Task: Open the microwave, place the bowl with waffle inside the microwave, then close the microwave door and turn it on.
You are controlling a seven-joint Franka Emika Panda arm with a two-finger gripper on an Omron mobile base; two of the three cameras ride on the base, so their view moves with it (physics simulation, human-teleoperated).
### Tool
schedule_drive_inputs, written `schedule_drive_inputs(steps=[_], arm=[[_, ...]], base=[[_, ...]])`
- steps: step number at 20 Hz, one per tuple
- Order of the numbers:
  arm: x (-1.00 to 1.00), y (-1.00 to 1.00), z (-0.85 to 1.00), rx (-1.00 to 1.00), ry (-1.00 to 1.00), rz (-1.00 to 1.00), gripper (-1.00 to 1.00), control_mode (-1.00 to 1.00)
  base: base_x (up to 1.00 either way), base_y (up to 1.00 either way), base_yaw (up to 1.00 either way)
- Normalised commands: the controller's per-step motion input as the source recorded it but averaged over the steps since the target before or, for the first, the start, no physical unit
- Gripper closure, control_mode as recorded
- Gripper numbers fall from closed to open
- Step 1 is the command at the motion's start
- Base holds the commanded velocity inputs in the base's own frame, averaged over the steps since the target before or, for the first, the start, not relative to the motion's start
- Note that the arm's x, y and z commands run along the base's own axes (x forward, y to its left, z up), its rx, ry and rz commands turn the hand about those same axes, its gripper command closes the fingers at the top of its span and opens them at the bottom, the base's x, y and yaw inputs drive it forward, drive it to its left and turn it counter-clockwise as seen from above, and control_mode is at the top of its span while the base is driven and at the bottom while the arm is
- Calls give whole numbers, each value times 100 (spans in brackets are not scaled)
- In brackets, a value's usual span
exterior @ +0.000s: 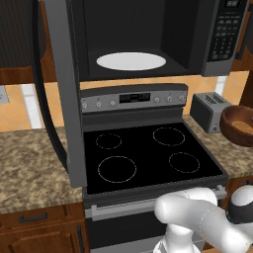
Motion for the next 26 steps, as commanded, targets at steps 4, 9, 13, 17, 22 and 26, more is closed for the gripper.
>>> schedule_drive_inputs(steps=[4, 9, 13, 17, 22, 26], arm=[[-6, 50, 48, 0, -2, 0, 100, -100], [-11, 57, 51, 0, -8, 3, 100, -100], [-19, 65, 27, -1, -2, 11, 100, -100], [-15, 62, 38, -1, 0, 14, 100, -100], [-7, 51, 43, -1, 0, 9, 100, -100], [-8, 41, 51, -3, 0, 0, 100, -100]], base=[[0, 0, 0], [0, 0, 0], [0, 0, 0], [0, 0, 0], [0, 0, 0], [0, 0, 0]])
